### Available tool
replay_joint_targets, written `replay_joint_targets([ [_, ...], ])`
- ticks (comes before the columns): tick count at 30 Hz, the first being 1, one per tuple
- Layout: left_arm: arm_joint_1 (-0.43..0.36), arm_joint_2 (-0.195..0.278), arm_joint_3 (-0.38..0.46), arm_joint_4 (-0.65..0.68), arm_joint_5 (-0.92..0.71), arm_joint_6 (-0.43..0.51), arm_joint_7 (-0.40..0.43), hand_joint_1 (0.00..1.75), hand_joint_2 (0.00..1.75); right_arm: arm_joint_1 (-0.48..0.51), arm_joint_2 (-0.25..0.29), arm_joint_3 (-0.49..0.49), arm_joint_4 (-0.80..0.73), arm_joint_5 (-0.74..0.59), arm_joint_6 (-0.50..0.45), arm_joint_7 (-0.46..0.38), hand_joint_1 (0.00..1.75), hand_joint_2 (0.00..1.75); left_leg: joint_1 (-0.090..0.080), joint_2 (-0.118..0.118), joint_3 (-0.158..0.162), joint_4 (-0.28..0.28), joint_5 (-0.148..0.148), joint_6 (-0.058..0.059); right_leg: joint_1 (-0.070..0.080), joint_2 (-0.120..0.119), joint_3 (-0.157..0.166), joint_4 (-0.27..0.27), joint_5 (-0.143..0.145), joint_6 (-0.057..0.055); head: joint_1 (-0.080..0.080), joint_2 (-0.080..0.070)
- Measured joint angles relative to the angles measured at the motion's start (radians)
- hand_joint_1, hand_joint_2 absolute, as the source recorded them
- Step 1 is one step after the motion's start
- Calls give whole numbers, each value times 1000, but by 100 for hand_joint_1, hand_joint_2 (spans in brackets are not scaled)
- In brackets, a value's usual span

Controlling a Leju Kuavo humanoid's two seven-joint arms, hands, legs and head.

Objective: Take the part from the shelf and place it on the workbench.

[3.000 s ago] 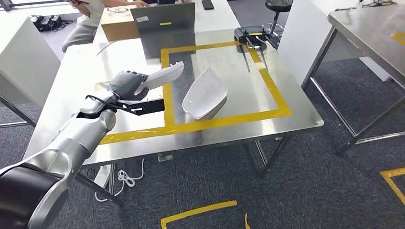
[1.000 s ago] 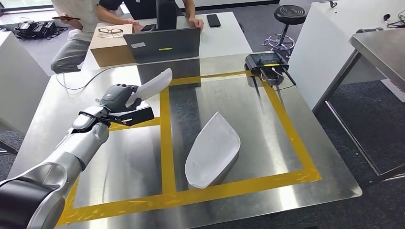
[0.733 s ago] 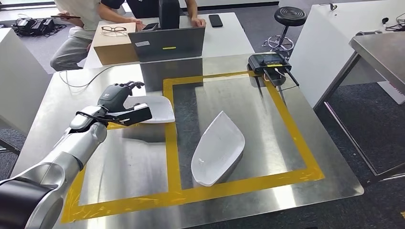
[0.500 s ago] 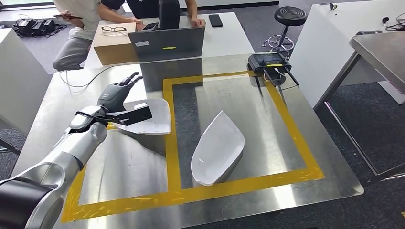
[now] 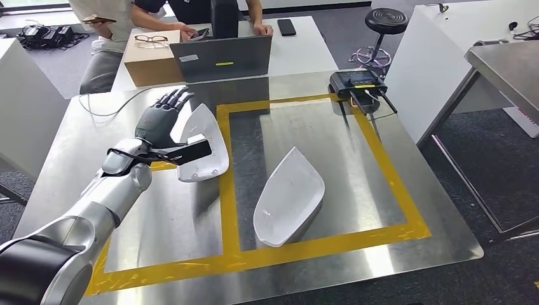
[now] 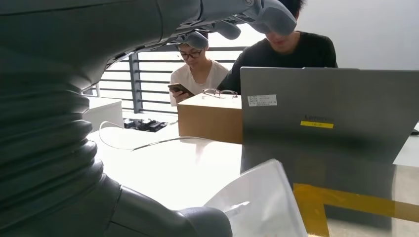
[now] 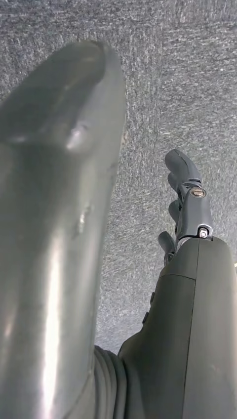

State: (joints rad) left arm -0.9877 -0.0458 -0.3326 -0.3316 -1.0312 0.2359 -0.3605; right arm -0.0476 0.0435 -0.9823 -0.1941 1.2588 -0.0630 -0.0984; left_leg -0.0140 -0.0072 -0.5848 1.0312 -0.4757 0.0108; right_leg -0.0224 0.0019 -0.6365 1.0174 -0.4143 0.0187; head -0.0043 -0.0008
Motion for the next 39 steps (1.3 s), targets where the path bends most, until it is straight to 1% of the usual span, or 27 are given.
replay_joint_targets([
  [2, 0, -5, 0, -4, -4, 9, 0, 0, 175, 0, 1, -3, 0, 0, 0, 0, 0, 0, 4, 2, 4, -11, 11, 10, 0, 0, -1, 2, -5, 6, 0, 0],
  [3, -1, -7, 0, -6, -4, 11, 1, 0, 175, 0, 1, -4, 0, 0, 0, 0, 0, 0, 7, 3, 5, -18, 18, 16, 0, 1, -7, 21, -23, 9, 0, 0],
  [4, -1, -10, 0, -7, -5, 14, 1, 0, 175, 0, 2, -5, 0, 0, 0, 0, 0, 0, 10, 5, 5, -23, 25, 20, 0, 1, -22, 59, -53, 10, 1, 0],
  [6, 1, -14, 0, -7, -11, 20, 4, 0, 175, 0, 2, -6, 0, 2, 0, 0, 0, 0, 11, 6, -2, -24, 30, 24, -1, 1, -74, 193, -132, 13, 1, 0],
  [7, 5, -15, -1, -7, -15, 22, 7, 0, 175, 0, 2, -6, 0, 3, 0, 0, 0, 0, 11, 6, -6, -22, 31, 23, -1, 1, -98, 256, -159, 15, 1, 0],
  [8, 8, -17, -1, -7, -19, 25, 9, 0, 175, 0, 2, -6, 0, 4, 0, 0, 0, 0, 12, 6, -11, -20, 32, 21, -2, 1, -109, 289, -166, 16, 1, 0],
  [9, 11, -18, -1, -7, -21, 26, 11, 0, 175, 0, 2, -7, 0, 5, 1, 0, 0, 0, 13, 6, -14, -18, 32, 19, -3, 0, -99, 282, -154, 17, 1, 0],
  [10, 13, -19, -1, -7, -23, 28, 12, 0, 175, 0, 2, -7, 0, 6, 1, 0, 0, 0, 15, 6, -17, -14, 32, 16, -5, 0, -68, 232, -125, 18, 1, 0],
  [11, 13, -20, -1, -7, -23, 29, 12, 0, 175, 0, 2, -7, 0, 6, 1, 0, 0, 0, 18, 6, -20, -9, 30, 12, -7, -1, -28, 157, -96, 19, 1, 0],
  [13, 12, -21, -1, -8, -24, 32, 12, 0, 175, 0, 3, -7, 0, 7, 1, -1, 0, 0, 18, 5, -29, -2, 30, -2, -4, 1, 32, 45, -65, 15, 2, 0],
  [15, 12, -22, -1, -7, -24, 34, 12, 0, 175, 1, 4, -7, 0, 8, 1, -1, 0, 0, 16, 3, -35, -2, 36, -17, 2, 3, 40, 23, -63, 5, 2, 0],
  [17, 13, -22, -1, -7, -24, 35, 12, 0, 175, 1, 4, -8, 0, 8, 1, -1, 0, 0, 18, 2, -38, -3, 36, -28, 1, 2, 37, 14, -55, -8, 2, 0],
  [19, 12, -22, -1, -7, -24, 36, 12, 0, 175, 0, 5, -8, 0, 8, 1, -1, 0, 0, 19, 2, -59, 40, -2, -38, -3, 0, 36, 2, -46, -25, 0, 0],
  [21, 12, -21, -1, -7, -24, 36, 12, 0, 175, -1, 5, -8, 0, 8, 1, -1, 0, 0, 20, 3, -104, 160, -71, -45, -4, -1, 33, -2, -40, -33, -2, 0],
  [22, 14, -21, -1, -6, -24, 36, 12, 0, 175, -1, 5, -8, 0, 8, 1, -1, 0, 0, 21, 3, -127, 224, -97, -48, -4, -2, 32, -1, -40, -34, -2, 0],
  [23, 17, -20, -1, -4, -25, 36, 12, 0, 175, -1, 5, -8, 0, 9, 1, -1, 0, 0, 22, 3, -140, 266, -106, -50, -4, -2, 31, 0, -39, -34, -2, 0],
  [24, 19, -20, -1, -3, -26, 36, 12, 0, 175, -1, 5, -8, 0, 9, 1, -1, 0, 0, 23, 3, -139, 273, -96, -51, -5, -2, 30, 2, -40, -34, -2, 0],
  [25, 19, -20, -1, -3, -27, 37, 12, 0, 175, -1, 5, -8, 0, 9, 1, -1, 0, 0, 24, 3, -120, 243, -69, -52, -6, -2, 30, 4, -40, -33, -2, 0],
  [27, 17, -20, -1, -2, -29, 37, 11, 0, 175, -2, 5, -8, 0, 10, 0, -2, 0, 0, 26, 3, -52, 117, -9, -51, -6, -2, 28, 9, -42, -28, -2, 0],
  [29, 12, -21, -1, -2, -30, 38, 9, 0, 175, -4, 4, -8, 0, 12, -1, -4, 0, 0, 24, 0, -5, 28, 10, -47, -5, 0, 23, 14, -40, -17, -1, 0],
  [31, 9, -22, -1, -2, -30, 38, 7, 0, 175, -4, 5, -8, 0, 14, -2, -5, 0, 0, 20, -2, -2, 9, 4, -36, -4, 1, 17, 13, -33, -3, -1, 0],
  [33, 9, -24, -1, -2, -30, 38, 8, 0, 175, -3, 5, -9, 0, 15, -2, -6, 0, 0, 21, -1, -8, -1, 9, -16, -6, 1, 7, 23, -43, 9, 0, 0],
  [34, 8, -25, -1, -2, -30, 38, 8, 0, 175, -3, 5, -9, 0, 15, -3, -6, 0, 0, 23, 0, -13, -5, 17, -6, -6, 0, -4, 48, -67, 13, 1, 0],
  [35, 8, -26, -1, -2, -30, 38, 8, 0, 175, -3, 5, -9, 0, 15, -3, -6, 0, 0, 24, 1, -18, -8, 23, 3, -6, 0, -21, 93, -103, 16, 2, 0],
  [37, 9, -29, -1, -1, -31, 39, 8, 0, 175, -4, 5, -9, 0, 16, -4, -8, 0, 0, 20, 2, -32, -6, 34, 12, -2, 0, -62, 222, -179, 18, 4, 0],
  [38, 10, -29, -1, 1, -32, 39, 8, 0, 175, -4, 5, -9, 0, 16, -5, -9, 0, 0, 17, 2, -40, -4, 39, 13, 0, 0, -74, 271, -198, 17, 4, 0],
  [39, 11, -29, -1, 2, -34, 39, 8, 0, 175, -4, 5, -9, 0, 16, -6, -9, 0, 0, 14, 2, -47, -2, 44, 14, 1, 0, -70, 287, -197, 15, 5, 0],
])
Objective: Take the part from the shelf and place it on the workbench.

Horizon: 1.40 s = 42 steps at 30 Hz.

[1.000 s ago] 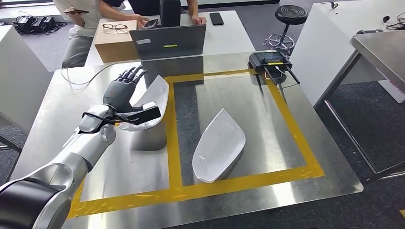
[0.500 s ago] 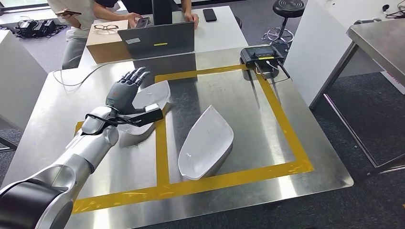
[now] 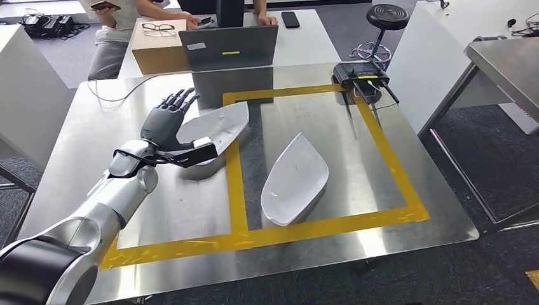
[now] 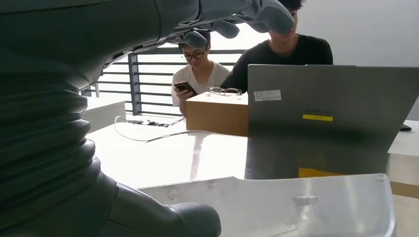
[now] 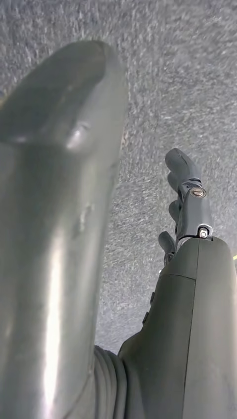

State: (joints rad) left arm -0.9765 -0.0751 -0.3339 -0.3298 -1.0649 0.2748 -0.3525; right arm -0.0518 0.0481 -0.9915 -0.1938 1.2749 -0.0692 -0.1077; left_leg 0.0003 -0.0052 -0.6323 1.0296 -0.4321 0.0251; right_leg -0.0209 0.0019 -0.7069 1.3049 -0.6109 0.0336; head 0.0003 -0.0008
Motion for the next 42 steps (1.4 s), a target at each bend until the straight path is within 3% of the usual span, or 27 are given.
replay_joint_targets([
  [1, 1, 0, 0, 1, -1, 0, 0, 0, 175, 0, 0, 0, 0, 0, -1, 0, 0, 0, -3, 0, -7, 3, 5, 0, 2, 0, 23, -22, 19, -4, 0, 0],
  [3, 1, -1, 0, 1, -3, 1, 0, 0, 175, -1, -1, -1, 0, 0, -3, 1, 0, 0, -7, 0, -20, 6, 15, -2, 8, 0, 109, -154, 62, -19, 0, 0],
  [5, 0, -2, 0, 0, -5, 3, 0, 0, 175, -3, -2, -2, 0, -1, -4, 3, 0, 0, -9, 0, -26, 6, 27, -10, 17, 0, 170, -257, 81, -30, 0, 0],
  [7, -1, -4, 0, 0, -7, 6, 1, 0, 175, -3, -2, -3, 0, -1, -5, 3, 0, 0, -7, -1, -28, 1, 41, -22, 23, 0, 174, -278, 89, -36, 1, 0],
  [9, -1, -4, 0, 0, -10, 8, 2, 0, 175, -4, -2, -4, 0, -2, -5, 1, 0, 0, -8, -1, -36, 0, 43, -33, 18, -2, 166, -288, 107, -47, 2, 0],
  [11, -2, -2, 0, 1, -12, 10, 3, 0, 175, -4, 0, -4, 0, -2, -6, -1, 0, 0, -7, -1, -60, 55, -17, -44, 11, -6, 149, -298, 131, -58, 0, 0],
  [13, -1, -2, 0, 1, -13, 11, 4, 0, 175, -3, 0, -4, 0, -2, -6, -3, 0, 0, -1, -1, -96, 182, -109, -56, 10, -9, 126, -298, 151, -62, -2, 0],
  [14, 0, -2, 0, 2, -13, 12, 4, 0, 175, -2, 1, -4, 0, -2, -6, -4, 0, 0, 2, 0, -107, 242, -135, -61, 10, -10, 114, -298, 160, -62, -2, 0],
  [15, 1, -2, 0, 2, -13, 12, 5, 0, 175, -2, 1, -4, 0, -2, -6, -4, 0, 0, 4, 0, -105, 275, -139, -64, 10, -10, 103, -297, 169, -61, -2, 0],
  [16, 2, -2, 0, 2, -14, 12, 6, 0, 175, -2, 1, -5, 0, -2, -6, -5, 0, 0, 6, 0, -85, 271, -124, -65, 10, -10, 91, -296, 178, -59, -2, 0],
  [17, 1, -2, 0, 2, -14, 12, 6, 0, 175, -2, 1, -5, 0, -2, -7, -5, 0, 0, 7, 0, -45, 228, -99, -64, 9, -10, 81, -295, 186, -56, -2, 0],
  [18, 0, -2, 0, 1, -14, 12, 7, 0, 175, -2, 1, -5, 0, -2, -7, -5, 0, 0, 7, 0, 7, 159, -82, -62, 9, -10, 72, -293, 194, -53, -2, 0],
  [20, -4, -4, 0, -2, -15, 13, 7, 0, 175, -2, 1, -6, 0, -2, -7, -6, 0, 0, 4, -1, 97, 26, -78, -52, 10, -10, 59, -290, 208, -43, -1, 0],
  [21, -5, -4, 0, -3, -15, 14, 7, 0, 175, -2, 2, -6, 0, -2, -7, -6, 0, 0, 1, -2, 115, -8, -85, -46, 11, -10, 56, -291, 216, -37, -1, 0],
  [23, -6, -5, 0, -4, -15, 15, 7, 0, 175, -2, 2, -7, 0, -2, -7, -6, 0, 0, -3, -2, 112, -19, -77, -30, 9, -9, 54, -296, 230, -22, -2, 0],
  [25, -8, -6, 0, -4, -15, 15, 7, 0, 175, 0, 2, -8, 0, -2, -7, -6, 0, 0, -1, 1, 101, -26, -59, -12, 5, -7, 41, -279, 208, -9, -3, 0],
  [26, -9, -7, 0, -4, -15, 15, 7, 0, 175, 1, 2, -9, 0, -2, -7, -6, 0, 0, 1, 2, 93, -29, -47, -4, 4, -6, 26, -244, 172, -4, -2, 0],
  [28, -10, -7, 0, -4, -15, 15, 7, 0, 175, 0, 2, -10, 0, -2, -7, -6, 0, 0, 1, 3, 67, -28, -25, 2, 3, -4, -17, -119, 75, 3, 0, 0],
  [29, -8, -7, 0, -3, -15, 15, 7, 0, 175, -1, 2, -11, 0, -2, -7, -6, 0, 0, 0, 3, 52, -26, -15, 2, 3, -4, -34, -54, 45, 6, 1, 0],
  [30, -6, -7, 0, -2, -15, 15, 7, 0, 175, -1, 2, -11, 0, -2, -7, -5, 0, 0, 0, 3, 37, -23, -5, 1, 3, -3, -38, -10, 37, 7, 1, 0],
  [31, -5, -8, 0, -2, -15, 15, 7, 0, 175, -1, 2, -11, 0, -3, -7, -3, 0, 0, 0, 3, 22, -20, 4, -1, 3, -4, -26, -1, 50, 8, 1, 0],
  [32, -4, -8, 0, -1, -16, 14, 7, 0, 175, -2, 2, -12, 0, -4, -7, -1, 0, 0, 1, 3, 8, -15, 12, -3, 2, -4, 6, -29, 75, 8, 1, 0],
  [34, -5, -10, 0, -2, -20, 14, 8, 0, 175, -4, 2, -13, 0, -7, -7, 4, 0, 0, 1, 3, -17, -4, 25, -12, 3, -3, 106, -163, 101, 5, 1, 0],
  [36, -7, -14, 0, -3, -23, 14, 11, 0, 175, -5, 3, -15, 0, -7, -7, 5, 0, 0, 0, 2, -30, 3, 37, -25, 8, 0, 165, -258, 93, -8, 2, 0],
  [39, -9, -20, 0, -3, -25, 13, 15, 0, 175, -4, 4, -19, 0, -7, -7, 2, 0, 0, -1, 1, -37, 1, 52, -44, 9, 1, 159, -273, 101, -34, 4, 0],
  [40, -9, -20, 0, -3, -25, 13, 16, 0, 175, -5, 4, -20, 0, -7, -7, 2, 0, 0, -1, 0, -44, 11, 38, -49, 7, 0, 153, -274, 111, -42, 3, 0],
  [42, -9, -20, 0, -3, -27, 12, 17, 0, 175, -5, 5, -22, 0, -8, -7, 3, 0, 0, 1, 0, -74, 90, -39, -57, 4, -3, 134, -278, 131, -55, 2, 0],
])
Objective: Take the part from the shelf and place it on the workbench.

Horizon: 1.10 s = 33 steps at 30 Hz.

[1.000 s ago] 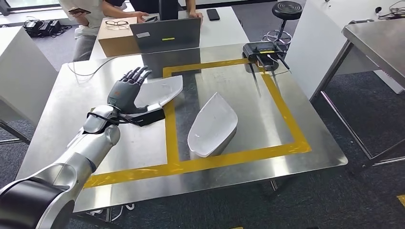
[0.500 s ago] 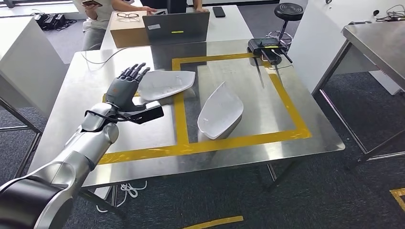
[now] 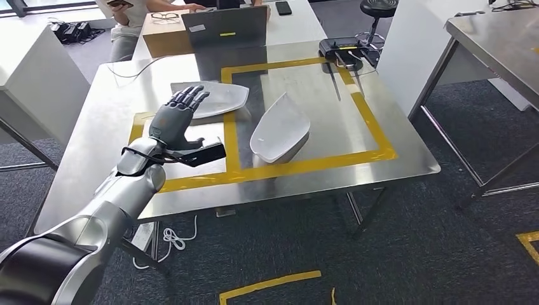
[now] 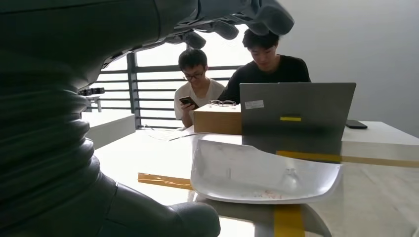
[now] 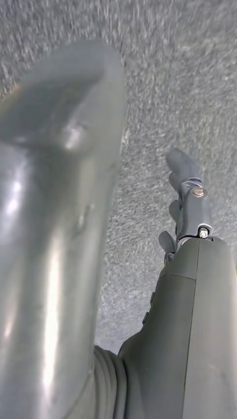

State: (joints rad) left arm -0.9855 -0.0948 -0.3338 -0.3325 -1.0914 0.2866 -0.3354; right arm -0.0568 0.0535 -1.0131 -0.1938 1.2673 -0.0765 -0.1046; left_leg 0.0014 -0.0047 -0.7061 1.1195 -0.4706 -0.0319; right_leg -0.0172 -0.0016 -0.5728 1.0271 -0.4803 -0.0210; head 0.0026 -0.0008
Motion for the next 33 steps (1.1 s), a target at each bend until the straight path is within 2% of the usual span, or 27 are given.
replay_joint_targets([
  [2, 1, -1, 0, 1, -3, -2, 2, 0, 175, 1, 0, -1, 0, -1, -1, 2, 0, 0, 1, 0, -35, 133, -84, -5, 1, 0, -24, 1, 19, -4, -1, 0],
  [3, 2, -1, 0, 2, -5, -3, 4, 0, 175, 1, 1, -2, 0, -1, -1, 3, 0, 0, 1, 0, -41, 183, -100, -6, 2, 0, -36, 1, 28, -5, -1, 0],
  [4, 3, -2, 0, 2, -7, -4, 6, 0, 175, 1, 1, -2, 0, -1, -1, 3, 0, 0, 1, 0, -32, 201, -94, -5, 4, 0, -49, 2, 38, -4, -1, 0],
  [5, 3, -3, 0, 3, -9, -4, 7, 0, 175, 1, 1, -3, 0, -1, -1, 2, 0, 0, 0, 0, -5, 182, -74, -1, 5, 0, -61, 3, 47, -4, -1, 0],
  [6, 3, -5, 0, 2, -11, -4, 9, 0, 175, 2, 2, -4, 0, -1, -1, 0, 0, 0, -2, 0, 41, 130, -51, 7, 7, 0, -71, 3, 56, -3, -1, 0],
  [8, -1, -8, 0, 0, -14, -4, 10, 0, 175, 2, 5, -4, 0, 1, -1, -6, 0, 0, -8, 2, 146, -14, -44, 24, 10, 0, -85, 4, 72, 2, 0, 0],
  [9, -3, -10, 0, -1, -15, -4, 11, 0, 175, 3, 7, -4, 0, 2, -1, -8, 0, 0, -12, 2, 179, -68, -50, 30, 10, 0, -87, 3, 79, 7, 0, 0],
  [11, -7, -11, 0, -3, -16, -4, 11, 0, 175, 4, 9, -4, 0, 4, -2, -10, 0, 0, -17, 3, 197, -107, -53, 36, 6, -1, -87, -2, 94, 20, -2, 0],
  [12, -8, -12, 0, -3, -16, -4, 11, 0, 175, 4, 9, -4, 0, 5, -2, -11, 0, 0, -16, 4, 193, -112, -44, 41, 4, -1, -89, -3, 98, 27, -4, 0],
  [13, -9, -12, 0, -3, -16, -4, 11, 0, 175, 5, 10, -4, 0, 6, -2, -10, 0, 0, -14, 6, 190, -116, -34, 48, 3, 0, -94, 4, 88, 33, -4, 0],
  [14, -10, -13, 0, -3, -17, -4, 12, 0, 175, 6, 10, -4, 0, 6, -1, -10, 0, 0, -11, 8, 184, -121, -22, 55, 3, 2, -104, 25, 62, 37, -3, 0],
  [15, -11, -14, 0, -3, -17, -4, 12, 0, 175, 6, 10, -4, 0, 6, -2, -10, 0, 0, -8, 9, 176, -124, -9, 60, 1, 3, -120, 69, 20, 42, -2, 0],
  [17, -9, -15, 0, -2, -19, -4, 13, 0, 175, 5, 9, -4, 0, 6, -2, -9, 0, 0, -6, 9, 149, -122, 11, 63, 0, 4, -159, 198, -68, 52, 0, 0],
  [18, -7, -15, 0, 0, -20, -4, 15, 0, 175, 5, 8, -4, 0, 6, -2, -8, 0, 0, -5, 10, 134, -119, 20, 61, -2, 4, -171, 253, -89, 56, 0, 0],
  [19, -6, -15, 0, 1, -21, -4, 16, 0, 175, 5, 8, -5, 0, 6, -2, -7, 0, 0, -3, 10, 121, -115, 28, 58, -4, 3, -169, 280, -87, 60, 0, 0],
  [20, -6, -14, 0, 1, -22, -4, 18, 0, 175, 5, 8, -5, 0, 6, -2, -6, 0, 0, -1, 10, 107, -110, 34, 54, -7, 3, -148, 268, -67, 64, 0, 0],
  [21, -7, -13, 0, 2, -22, -5, 19, 0, 175, 5, 7, -5, 0, 6, -2, -5, 0, 0, 3, 10, 94, -102, 40, 49, -11, 3, -108, 220, -41, 68, 0, 0],
  [22, -10, -12, 0, 2, -22, -5, 20, 0, 175, 5, 7, -5, 0, 7, -2, -6, 0, 0, 5, 10, 80, -93, 44, 44, -13, 3, -59, 151, -30, 73, 0, 0],
  [23, -13, -9, 0, 1, -22, -5, 20, 0, 175, 4, 6, -5, 0, 8, -1, -8, 0, 0, 6, 10, 69, -84, 47, 37, -13, 5, -18, 90, -25, 72, 1, 0],
  [24, -16, -5, 1, 1, -22, -6, 20, 0, 175, 5, 6, -5, 0, 10, 0, -10, 0, 0, 5, 10, 61, -77, 50, 31, -12, 7, 7, 47, -29, 68, 2, 0],
  [25, -18, 0, 1, 0, -22, -6, 20, 0, 175, 5, 6, -5, 0, 13, 1, -12, 0, 0, 3, 10, 56, -74, 55, 24, -10, 9, 15, 29, -37, 60, 3, 0],
  [27, -19, 11, 2, 0, -21, -5, 17, 0, 175, 6, 7, -5, 0, 19, 5, -14, 0, 0, 2, 9, 52, -74, 65, 10, -9, 10, 6, 27, -29, 38, 4, 0],
  [28, -19, 18, 2, 0, -20, -4, 14, 0, 175, 5, 7, -5, 0, 21, 6, -14, 0, 0, 4, 8, 46, -71, 60, 3, -10, 9, 0, 27, -23, 28, 3, 0],
  [29, -19, 24, 3, 1, -19, -3, 11, 0, 175, 4, 7, -5, 0, 22, 7, -14, 0, 0, 5, 8, 36, -53, 40, -2, -10, 8, -7, 26, -14, 18, 3, 0],
  [30, -18, 31, 3, 1, -18, -1, 7, 0, 175, 4, 7, -5, 0, 23, 8, -14, 0, 0, 6, 7, 19, -15, 5, -7, -11, 6, -16, 24, -5, 10, 2, 0],
  [32, -16, 38, 3, 2, -17, 0, 2, 0, 175, 4, 6, -5, 0, 22, 11, -14, 0, 0, 7, 7, -24, 109, -80, -12, -8, 5, -37, 24, 12, 3, 2, 0],
  [33, -14, 40, 3, 2, -17, 1, 1, 0, 175, 4, 6, -5, 0, 22, 12, -14, 0, 0, 7, 7, -39, 168, -106, -13, -6, 5, -49, 24, 21, 1, 2, 0],
])
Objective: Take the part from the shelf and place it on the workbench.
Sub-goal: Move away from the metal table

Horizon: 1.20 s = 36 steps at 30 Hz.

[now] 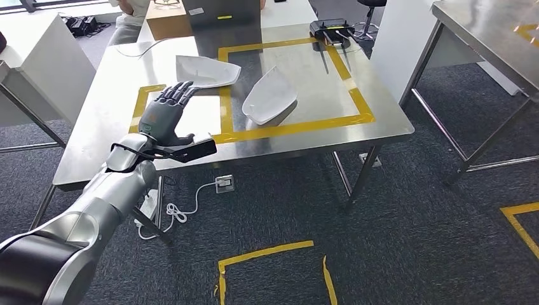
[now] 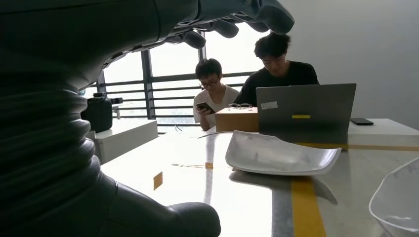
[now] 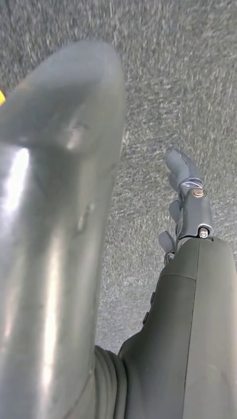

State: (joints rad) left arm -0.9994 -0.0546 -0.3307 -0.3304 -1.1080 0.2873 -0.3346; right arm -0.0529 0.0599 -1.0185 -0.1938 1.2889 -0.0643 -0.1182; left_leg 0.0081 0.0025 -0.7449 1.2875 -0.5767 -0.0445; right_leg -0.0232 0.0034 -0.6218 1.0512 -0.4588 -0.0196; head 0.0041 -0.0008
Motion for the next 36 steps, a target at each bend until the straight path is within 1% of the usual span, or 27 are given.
replay_joint_targets([
  [1, 3, 1, 0, 0, 0, 0, -1, 0, 175, 0, 0, 0, 0, -1, 1, 1, 0, 0, 0, 0, -1, 34, -7, 2, 2, -1, -11, 0, 9, -1, 0, 0],
  [2, 5, 1, 0, 1, 0, 0, -1, 0, 175, 0, 0, 0, 0, -2, 2, 2, 0, 0, -1, 0, 16, 33, 5, 5, 5, -1, -23, 0, 18, 0, 0, 0],
  [3, 6, 2, 0, 1, 0, 0, -1, 0, 175, 0, 0, 0, 0, -2, 2, 3, 0, 0, -2, 0, 52, -7, 28, 11, 7, -1, -33, 0, 27, 0, 0, 0],
  [4, 5, 2, 0, 0, 0, 0, -1, 0, 175, -1, 1, 0, 0, -3, 2, 4, 0, 0, -5, -1, 103, -74, 46, 20, 8, -1, -41, 1, 35, 1, 0, 0],
  [6, 1, 0, 0, -3, 0, 0, -1, 0, 175, -1, 2, 0, 0, -5, 1, 5, 0, 0, -13, 0, 193, -202, 54, 33, 11, -1, -51, -1, 50, 9, 1, 0],
  [7, 0, 0, 0, -5, 0, 0, -1, 0, 175, -2, 3, 0, 0, -6, 1, 6, 0, 0, -17, 0, 213, -238, 50, 38, 10, -1, -52, -3, 58, 15, 0, 0],
  [9, -1, -3, 0, -6, 0, 0, 0, 0, 175, -1, 4, -1, 0, -9, 1, 8, 0, 0, -20, 1, 210, -254, 58, 45, 8, -1, -52, -12, 74, 30, -3, 0],
  [10, -2, -6, 0, -6, -1, 0, 1, 0, 175, -1, 4, -1, 0, -9, 1, 8, 0, 0, -19, 2, 209, -262, 67, 52, 7, -1, -54, -12, 73, 36, -4, 0],
  [11, -3, -9, 0, -6, -1, -1, 2, 0, 175, 0, 4, -1, 0, -10, 1, 8, 0, 0, -16, 3, 205, -269, 80, 60, 6, 0, -60, -1, 57, 42, -4, 0],
  [12, -5, -12, 0, -7, -1, -1, 4, 0, 175, 0, 4, -1, 0, -10, 1, 9, 0, 0, -13, 4, 199, -275, 94, 67, 6, 0, -72, 28, 25, 48, -3, 0],
  [14, -6, -17, 0, -7, -2, -3, 4, 0, 175, -1, 3, -1, 0, -9, 1, 10, 0, 0, -12, 5, 177, -277, 117, 75, 4, 0, -109, 146, -67, 57, -2, 0],
  [15, -5, -19, 0, -7, -3, -4, 4, 0, 175, -2, 2, -1, 0, -9, 1, 10, 0, 0, -12, 5, 164, -276, 127, 74, 4, 0, -126, 210, -101, 62, -2, 0],
  [16, -3, -21, 0, -7, -4, -4, 4, 0, 175, -2, 1, -1, 0, -8, 1, 11, 0, 0, -11, 5, 151, -275, 136, 73, 3, 0, -132, 254, -114, 65, -1, 0],
  [17, -2, -23, 0, -7, -4, -5, 4, 0, 175, -2, 1, -1, 0, -7, 1, 11, 0, 0, -10, 5, 138, -272, 144, 71, 2, 0, -119, 261, -107, 68, -2, 0],
  [18, -1, -24, 0, -7, -5, -5, 4, 0, 175, -2, 1, -1, 0, -7, 1, 12, 0, 0, -8, 5, 125, -269, 151, 67, 0, -1, -86, 229, -87, 71, -2, 0],
  [19, -1, -24, 0, -8, -5, -6, 4, 0, 175, -3, 0, -1, 0, -7, 1, 13, 0, 0, -6, 6, 114, -263, 157, 62, -3, -2, -36, 165, -66, 73, -1, 0],
  [20, -1, -25, 0, -9, -5, -6, 4, 0, 175, -4, 0, -1, 0, -7, 1, 13, 0, 0, -6, 6, 102, -255, 162, 57, -4, -2, 15, 94, -57, 74, -1, 0],
  [22, -3, -26, 0, -11, -5, -6, 5, 0, 175, -4, -1, -1, 0, -6, 1, 13, 0, 0, -7, 5, 88, -244, 170, 45, -1, 2, 68, 9, -56, 61, -1, 0],
  [25, -4, -26, 0, -12, -5, -7, 7, 0, 175, -4, 0, -1, 0, -5, 1, 12, 0, 0, -8, 3, 79, -243, 184, 27, 0, 4, 59, -1, -48, 31, -2, 0],
  [26, -4, -25, 0, -12, -5, -8, 8, 0, 175, -4, 0, -1, 0, -4, 2, 10, 0, 0, -7, 2, 72, -234, 173, 21, -1, 2, 53, -2, -40, 22, -2, 0],
  [28, -3, -21, 0, -11, -5, -9, 8, 0, 175, -4, 1, -1, 0, -1, 2, 8, 0, 0, -4, 0, 41, -160, 106, 10, -4, 0, 35, -6, -21, 8, -4, 0],
  [30, 0, -17, 1, -10, -5, -9, 8, 0, 175, -3, 1, -1, 0, 2, 2, 7, 0, 0, -3, 0, 2, -28, 23, 3, -3, 0, 13, -6, -4, 4, -5, 0],
  [31, 3, -16, 1, -10, -5, -9, 8, 0, 175, -2, 1, -1, 0, 2, 2, 7, 0, 0, -3, 0, -7, 20, 3, 1, -2, 0, 2, -5, 5, 4, -5, 0],
  [32, 6, -15, 1, -9, -5, -9, 8, 0, 175, -2, 1, -1, 0, 2, 2, 8, 0, 0, -3, 0, 1, 37, 2, 2, -1, 0, -9, -5, 14, 4, -5, 0],
  [33, 8, -14, 1, -9, -5, -9, 7, 0, 175, -2, 1, -1, 0, 2, 2, 9, 0, 0, -3, 0, 28, 15, 17, 5, -1, 0, -19, -5, 22, 6, -5, 0],
  [34, 8, -14, 1, -9, -5, -10, 6, 0, 175, -2, 1, -1, 0, 2, 2, 11, 0, 0, -4, -1, 74, -42, 39, 10, 0, 0, -28, -5, 30, 8, -5, 0],
  [36, 3, -16, 1, -12, -5, -13, 3, 0, 175, -3, 1, -1, 0, 1, 2, 15, 0, 0, -8, -3, 172, -181, 56, 21, 0, -1, -39, -6, 44, 16, -4, 0],
])
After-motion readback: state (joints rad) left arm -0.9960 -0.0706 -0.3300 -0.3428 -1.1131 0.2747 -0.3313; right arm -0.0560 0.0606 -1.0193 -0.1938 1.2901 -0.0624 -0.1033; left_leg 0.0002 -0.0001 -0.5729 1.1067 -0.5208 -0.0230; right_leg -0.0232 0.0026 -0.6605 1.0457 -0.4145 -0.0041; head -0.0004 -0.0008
